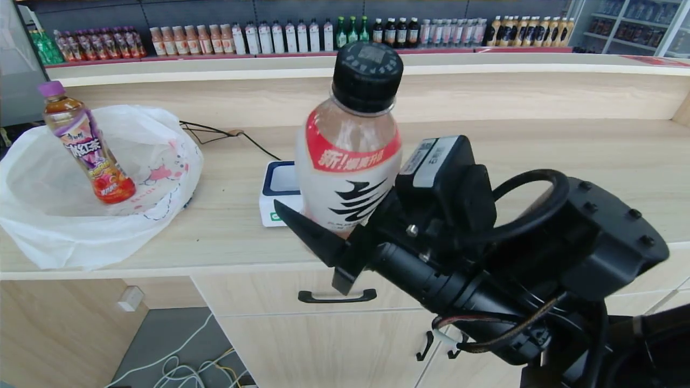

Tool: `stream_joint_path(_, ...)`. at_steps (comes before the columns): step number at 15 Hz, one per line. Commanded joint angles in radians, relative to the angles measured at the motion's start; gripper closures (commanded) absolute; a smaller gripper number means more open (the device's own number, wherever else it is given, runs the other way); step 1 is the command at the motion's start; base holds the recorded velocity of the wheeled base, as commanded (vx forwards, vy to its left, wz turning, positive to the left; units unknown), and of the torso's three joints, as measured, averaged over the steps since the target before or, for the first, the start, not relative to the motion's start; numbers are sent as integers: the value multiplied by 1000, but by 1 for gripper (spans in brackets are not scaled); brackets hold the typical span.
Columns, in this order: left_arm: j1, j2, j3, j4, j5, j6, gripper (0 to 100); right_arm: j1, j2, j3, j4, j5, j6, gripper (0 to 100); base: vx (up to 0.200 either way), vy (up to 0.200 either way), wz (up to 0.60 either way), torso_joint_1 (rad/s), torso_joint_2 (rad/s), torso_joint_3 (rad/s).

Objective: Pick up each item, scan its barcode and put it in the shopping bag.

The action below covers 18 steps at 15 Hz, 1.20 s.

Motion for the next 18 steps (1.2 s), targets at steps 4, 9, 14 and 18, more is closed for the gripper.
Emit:
stream_joint_path(4,0,0,0,1,0,0,0,-89,12,-33,-42,-140,231,100,0,0,0,0,0,0)
stream_joint_path(9,0,0,0,1,0,0,0,-208,14,-32,-42,-282,389,100,0,0,0,0,0,0)
stream_joint_path(14,2,0,0,-1,0,-18,0,-365,-4,-52,-62,-285,407,100,0,0,0,0,0,0)
stream_joint_path(18,2,0,0,-2,0,-20,0,-392,2,17,-142,-287,406,100,0,0,0,0,0,0)
